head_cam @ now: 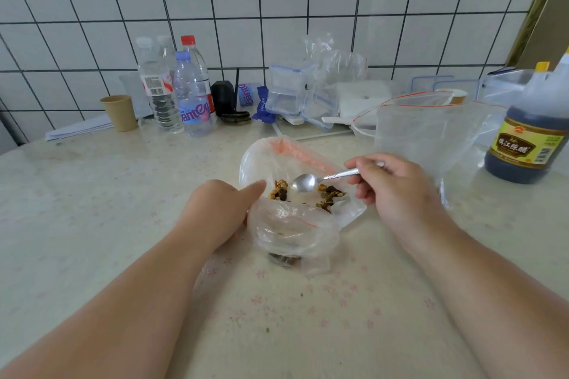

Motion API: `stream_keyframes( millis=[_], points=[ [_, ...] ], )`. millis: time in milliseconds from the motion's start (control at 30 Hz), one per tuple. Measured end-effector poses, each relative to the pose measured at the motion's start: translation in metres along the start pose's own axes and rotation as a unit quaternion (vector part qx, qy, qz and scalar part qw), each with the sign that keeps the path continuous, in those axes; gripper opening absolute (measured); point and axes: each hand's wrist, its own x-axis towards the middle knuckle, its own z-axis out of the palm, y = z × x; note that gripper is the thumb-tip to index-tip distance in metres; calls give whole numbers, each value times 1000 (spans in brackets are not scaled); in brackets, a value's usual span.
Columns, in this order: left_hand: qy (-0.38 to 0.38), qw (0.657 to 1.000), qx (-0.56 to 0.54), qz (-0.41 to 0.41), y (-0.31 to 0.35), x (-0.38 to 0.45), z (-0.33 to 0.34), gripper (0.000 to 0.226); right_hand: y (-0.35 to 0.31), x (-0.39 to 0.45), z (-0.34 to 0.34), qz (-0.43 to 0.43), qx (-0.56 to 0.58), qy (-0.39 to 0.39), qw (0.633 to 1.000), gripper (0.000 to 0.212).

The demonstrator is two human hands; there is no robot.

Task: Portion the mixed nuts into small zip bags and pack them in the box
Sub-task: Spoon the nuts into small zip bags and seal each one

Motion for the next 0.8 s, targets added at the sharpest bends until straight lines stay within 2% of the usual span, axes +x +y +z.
stream_keyframes(
  millis=[167, 333, 400, 567, 733, 800],
  points=[
    [-19, 1000, -7, 17, -4, 8, 5, 43, 8, 3, 8, -71, -128, -45, 988, 18],
    [-9, 998, -22, 60, -8, 6, 7, 36, 10, 5, 12, -92, -184, -88, 975, 18],
    [-3, 997, -22, 67, -9, 6, 7, 38, 9, 4, 11, -76, -169, -95, 978, 18],
    [8, 996, -56, 70, -12, 4, 6, 41, 3, 1, 4, -30, -79, -58, 995, 23],
    [11, 992, -91, 89, -8, -3, 6, 24, -2, -1, 3, -19, -71, 13, 997, 24],
    [11, 990, -104, 91, -6, -5, 6, 24, -2, -2, 4, -21, -91, 29, 995, 23]
  ],
)
